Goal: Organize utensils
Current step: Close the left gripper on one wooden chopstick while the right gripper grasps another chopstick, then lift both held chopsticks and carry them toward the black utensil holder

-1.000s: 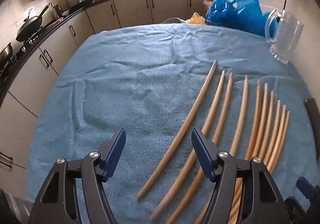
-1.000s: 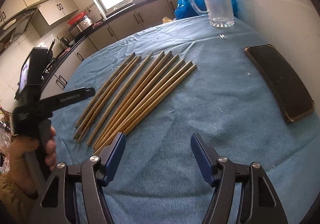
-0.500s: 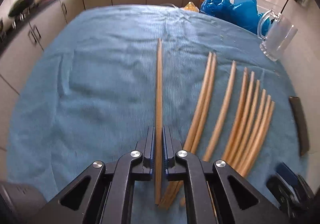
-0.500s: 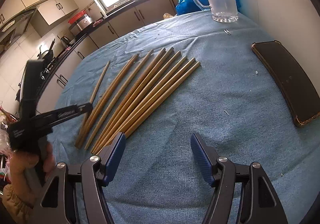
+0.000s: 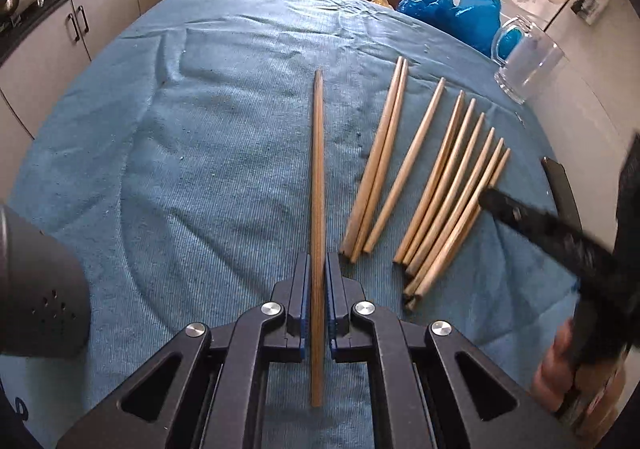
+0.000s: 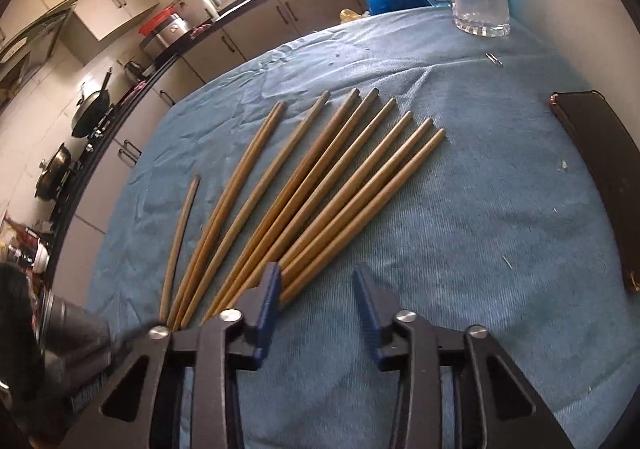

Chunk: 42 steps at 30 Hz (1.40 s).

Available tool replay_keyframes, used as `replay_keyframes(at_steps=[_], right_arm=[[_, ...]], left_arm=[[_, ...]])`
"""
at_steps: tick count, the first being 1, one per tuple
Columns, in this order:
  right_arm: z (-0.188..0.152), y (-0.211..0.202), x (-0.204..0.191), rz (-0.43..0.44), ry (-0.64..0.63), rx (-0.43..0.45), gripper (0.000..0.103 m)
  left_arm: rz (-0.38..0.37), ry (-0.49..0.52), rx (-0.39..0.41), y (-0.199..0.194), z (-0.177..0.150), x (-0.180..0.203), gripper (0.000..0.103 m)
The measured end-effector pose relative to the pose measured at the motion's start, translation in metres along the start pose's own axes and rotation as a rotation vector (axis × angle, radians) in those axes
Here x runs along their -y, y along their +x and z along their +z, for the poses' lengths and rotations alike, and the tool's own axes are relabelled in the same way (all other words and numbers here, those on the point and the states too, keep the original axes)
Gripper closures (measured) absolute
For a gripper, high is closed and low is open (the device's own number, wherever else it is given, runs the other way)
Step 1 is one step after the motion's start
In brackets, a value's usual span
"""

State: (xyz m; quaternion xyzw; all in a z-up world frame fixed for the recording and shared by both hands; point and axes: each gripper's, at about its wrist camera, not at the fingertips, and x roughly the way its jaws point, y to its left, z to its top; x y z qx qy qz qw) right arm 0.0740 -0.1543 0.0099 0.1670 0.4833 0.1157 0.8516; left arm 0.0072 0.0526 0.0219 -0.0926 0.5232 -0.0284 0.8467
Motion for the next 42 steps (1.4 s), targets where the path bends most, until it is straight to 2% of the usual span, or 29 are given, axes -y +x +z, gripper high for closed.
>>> replay_keyframes(at_steps=[3,7,9,11,12,13,16,20,22,26,28,31,34,39,42], right_arm=[[0.007,0.007,-0.012,-0.094,-0.045,-0.013,0.083],[0.014,0.009,-0.023,-0.162,-0.121,-0.074,0.084],[0.013,0.005,-0.018,-0.167,-0.141,-0.097,0.084],[0.008,-0.005,-0.005,-0.224,-0.147,-0.133,0.084],[0.005,-0.007,0.001,-0.241,-0.151,-0.146,0.094],[0.002,-0.015,0.009,-0.256,-0.163,-0.147,0.098],[-0.001,-0.034,0.025,-0.323,-0.14,-0.15,0.098],[0.003,-0.043,0.03,-0.116,0.007,-0.131,0.088],[0.009,-0.035,0.018,-0.094,0.009,-0.126,0.081],[0.017,-0.017,0.002,-0.109,0.039,-0.098,0.077],[0.023,-0.011,-0.006,-0.181,0.018,-0.088,0.077],[0.024,0.0,-0.022,-0.295,-0.075,-0.104,0.084],[0.013,0.002,-0.026,-0.351,-0.16,-0.12,0.086],[-0.001,-0.014,-0.012,-0.325,-0.169,-0.167,0.093],[-0.031,-0.036,0.002,-0.28,-0.176,-0.207,0.093]], left_arm=[[0.016,0.027,0.017,-0.002,-0.004,0.003,0.096],[-0.001,0.041,0.01,-0.005,-0.009,0.003,0.096],[-0.029,0.037,-0.001,-0.008,-0.015,-0.001,0.096],[-0.063,0.033,-0.012,-0.013,-0.024,-0.005,0.096],[-0.077,0.03,-0.017,-0.016,-0.028,-0.007,0.096],[-0.092,0.028,-0.024,-0.018,-0.033,-0.009,0.096],[-0.125,0.039,-0.029,-0.026,-0.048,-0.012,0.096],[-0.159,0.032,-0.017,-0.028,-0.053,-0.016,0.096],[-0.17,0.02,-0.021,-0.028,-0.054,-0.019,0.096],[-0.165,0.022,-0.019,-0.027,-0.052,-0.018,0.096],[-0.16,0.027,-0.019,-0.026,-0.051,-0.017,0.096],[-0.142,0.038,-0.01,-0.028,-0.053,-0.016,0.096],[-0.134,0.045,-0.021,-0.031,-0.058,-0.013,0.096],[-0.161,0.04,-0.062,-0.041,-0.077,-0.017,0.096],[-0.174,0.062,-0.08,-0.054,-0.099,-0.018,0.096]])
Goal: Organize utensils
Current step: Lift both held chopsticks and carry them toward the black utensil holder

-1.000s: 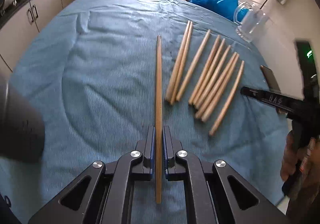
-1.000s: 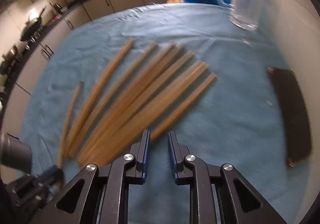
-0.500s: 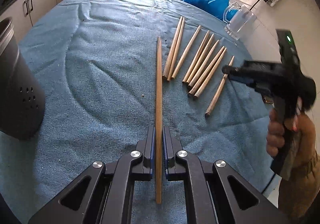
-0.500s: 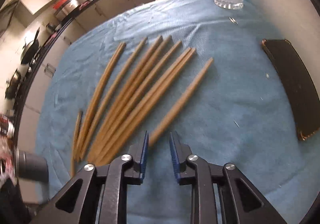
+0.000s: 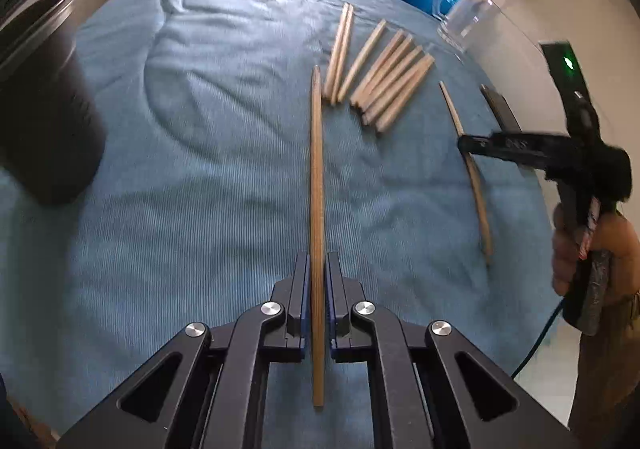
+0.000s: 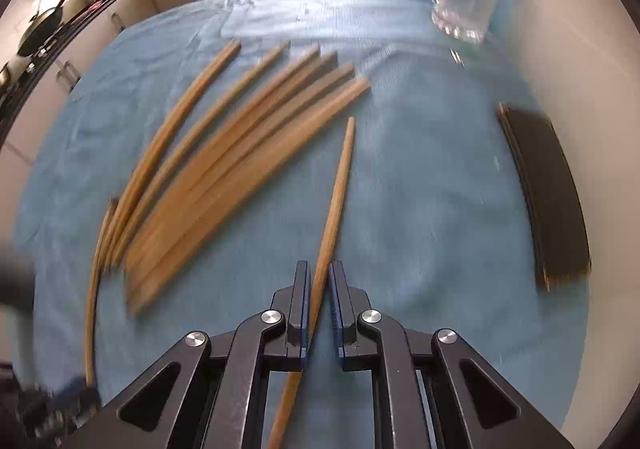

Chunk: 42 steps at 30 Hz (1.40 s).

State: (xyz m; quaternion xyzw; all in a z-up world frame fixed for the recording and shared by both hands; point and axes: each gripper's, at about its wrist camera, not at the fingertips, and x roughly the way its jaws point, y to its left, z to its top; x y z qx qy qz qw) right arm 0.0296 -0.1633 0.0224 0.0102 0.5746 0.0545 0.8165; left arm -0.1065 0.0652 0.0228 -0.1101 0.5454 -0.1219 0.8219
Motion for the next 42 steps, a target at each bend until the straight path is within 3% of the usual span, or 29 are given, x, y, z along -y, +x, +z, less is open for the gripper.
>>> replay_keyframes(at_steps=[5,7,9,10,12,16,22,26,30,32,33,42], right_arm=[[-0.058,-0.02,0.016,0.041,-0.071,-0.049,0.092],[-0.066,-0.025,0.024,0.051,-0.068,-0.046,0.081],[-0.068,-0.027,0.03,0.048,-0.053,-0.039,0.068],[-0.065,-0.027,0.033,0.04,-0.046,-0.026,0.067],[-0.056,-0.027,0.031,0.045,-0.037,-0.03,0.067],[-0.03,-0.013,0.033,0.064,-0.001,-0.071,0.067],[-0.001,0.004,0.015,0.02,-0.045,-0.139,0.073],[0.012,0.016,-0.005,-0.045,-0.103,-0.195,0.075],[0.027,0.031,-0.027,-0.052,-0.131,-0.221,0.094],[0.029,0.035,-0.036,-0.07,-0.156,-0.196,0.095],[0.028,0.034,-0.04,-0.072,-0.159,-0.183,0.095],[-0.013,-0.012,-0.037,0.095,-0.09,0.049,0.096]], left_arm=[[-0.042,0.05,-0.052,-0.019,-0.027,0.005,0.096],[-0.035,0.063,-0.03,-0.03,-0.027,0.007,0.096],[-0.031,0.068,-0.001,-0.039,-0.024,0.008,0.094],[-0.026,0.064,0.004,-0.041,-0.019,0.008,0.088],[-0.007,0.063,0.003,-0.037,-0.008,0.012,0.079],[0.067,0.107,-0.037,-0.004,0.028,0.03,0.078],[0.18,0.133,-0.093,0.03,0.062,0.04,0.078],[0.192,0.152,-0.109,0.037,0.073,0.047,0.078],[0.187,0.164,-0.107,0.041,0.078,0.048,0.078],[0.172,0.172,-0.103,0.041,0.078,0.045,0.084],[0.168,0.174,-0.097,0.04,0.078,0.044,0.096],[-0.026,0.122,0.07,-0.021,0.046,0.028,0.096]])
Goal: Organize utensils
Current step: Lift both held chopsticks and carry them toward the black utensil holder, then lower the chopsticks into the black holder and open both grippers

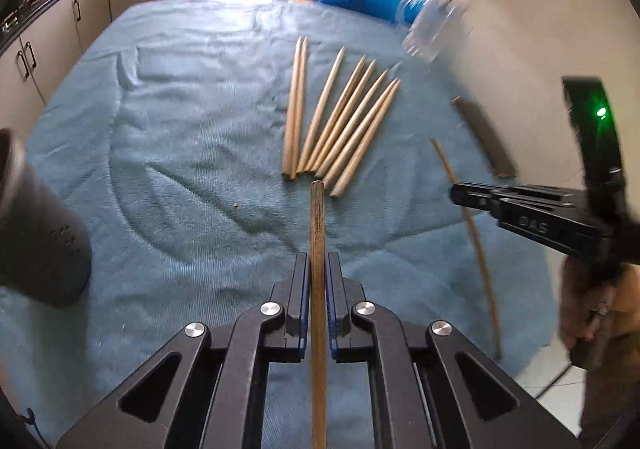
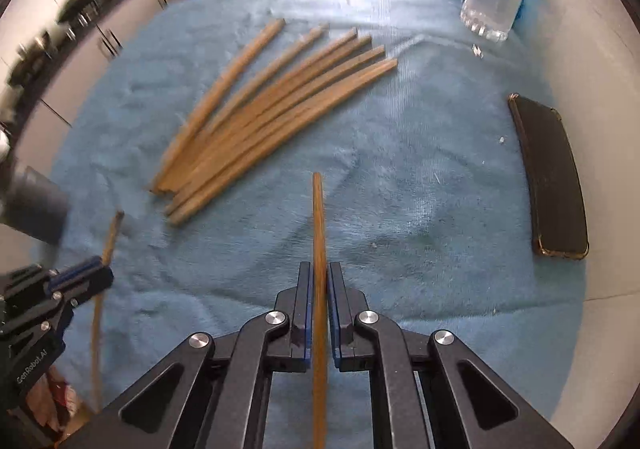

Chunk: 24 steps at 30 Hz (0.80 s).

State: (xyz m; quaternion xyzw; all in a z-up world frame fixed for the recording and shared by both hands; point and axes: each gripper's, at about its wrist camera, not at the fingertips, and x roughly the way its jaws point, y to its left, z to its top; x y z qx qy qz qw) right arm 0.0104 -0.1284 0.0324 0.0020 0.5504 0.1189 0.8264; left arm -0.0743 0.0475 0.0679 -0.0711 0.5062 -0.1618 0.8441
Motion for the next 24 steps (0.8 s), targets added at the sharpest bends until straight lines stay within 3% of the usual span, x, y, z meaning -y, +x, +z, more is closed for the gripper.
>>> replay_keyframes(at_steps=[7,13,16,19,24], right_arm=[[-0.015,-0.064,-0.019,0.114,0.002,0.215,0.096],[-0.009,-0.124,-0.057,0.18,-0.051,0.375,0.096],[-0.001,-0.147,-0.081,0.201,-0.08,0.467,0.096],[0.014,-0.162,-0.104,0.251,-0.09,0.533,0.096],[0.046,-0.177,-0.147,0.34,-0.101,0.611,0.096]], left_arm=[[-0.092,0.009,0.208,-0.084,-0.026,0.001,0.096],[-0.107,-0.029,0.393,-0.146,-0.017,-0.014,0.096],[-0.075,-0.062,0.504,-0.181,-0.008,-0.03,0.096],[0.008,-0.101,0.64,-0.214,0.007,-0.05,0.096],[0.099,-0.183,0.769,-0.234,0.037,-0.088,0.096]])
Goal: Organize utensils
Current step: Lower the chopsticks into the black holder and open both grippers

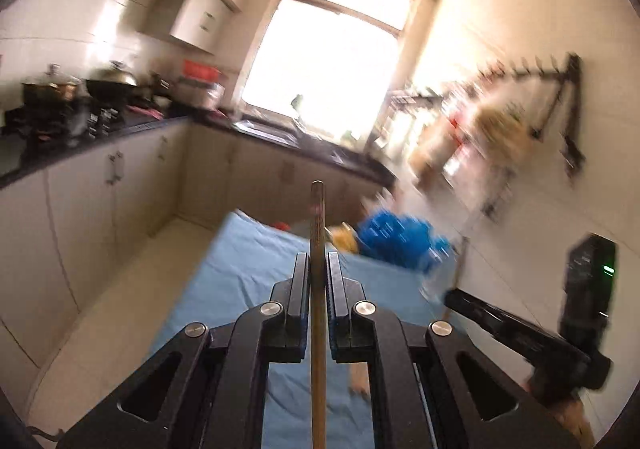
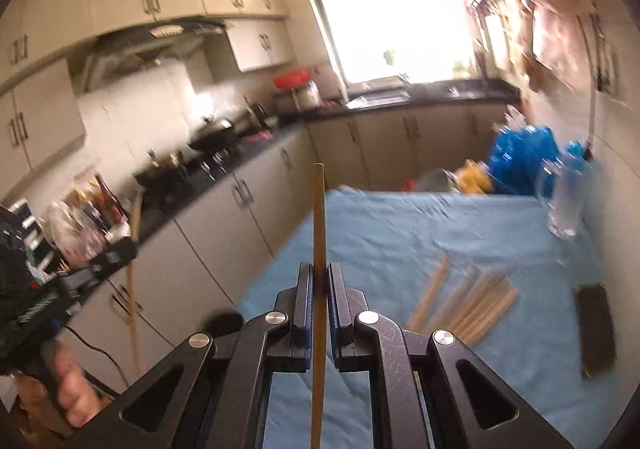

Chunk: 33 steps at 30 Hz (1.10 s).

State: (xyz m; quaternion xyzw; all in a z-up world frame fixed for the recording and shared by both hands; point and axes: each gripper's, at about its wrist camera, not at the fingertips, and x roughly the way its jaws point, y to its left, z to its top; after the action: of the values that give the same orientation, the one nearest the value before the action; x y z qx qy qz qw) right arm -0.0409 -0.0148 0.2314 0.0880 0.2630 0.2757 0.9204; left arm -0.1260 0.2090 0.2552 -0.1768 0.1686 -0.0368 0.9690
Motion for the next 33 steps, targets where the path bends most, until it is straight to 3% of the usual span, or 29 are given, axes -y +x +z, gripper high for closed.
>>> replay_keyframes(at_steps=[4,10,18,26,29,30,31,33], right_arm=[[0.02,0.03,-0.026,0.073,0.019,0.046,0.095],[0.027,0.079,-0.05,0.114,0.03,0.073,0.095],[-0.002,0.146,-0.047,0.115,0.036,-0.079,0.095],[-0.025,0.171,-0.038,0.129,0.043,-0.171,0.094],[-0.025,0.169,-0.034,0.123,0.055,-0.167,0.087],[-0.024,0.167,-0.032,0.121,0.057,-0.162,0.08],[-0.022,0.164,-0.031,0.12,0.06,-0.155,0.074],[-0.019,0.155,-0.026,0.113,0.067,-0.138,0.071]], left_arm=[[0.113,0.005,0.116,0.018,0.02,-0.022,0.096],[0.165,0.032,0.148,0.052,0.023,-0.039,0.096],[0.195,0.034,0.016,0.098,-0.013,-0.061,0.096],[0.225,0.021,-0.026,0.097,-0.032,-0.066,0.095],[0.235,0.018,-0.024,0.087,-0.031,-0.062,0.081],[0.239,0.014,-0.017,0.083,-0.031,-0.062,0.072],[0.246,0.008,-0.002,0.077,-0.03,-0.06,0.068],[0.254,0.002,0.02,0.067,-0.03,-0.059,0.068]])
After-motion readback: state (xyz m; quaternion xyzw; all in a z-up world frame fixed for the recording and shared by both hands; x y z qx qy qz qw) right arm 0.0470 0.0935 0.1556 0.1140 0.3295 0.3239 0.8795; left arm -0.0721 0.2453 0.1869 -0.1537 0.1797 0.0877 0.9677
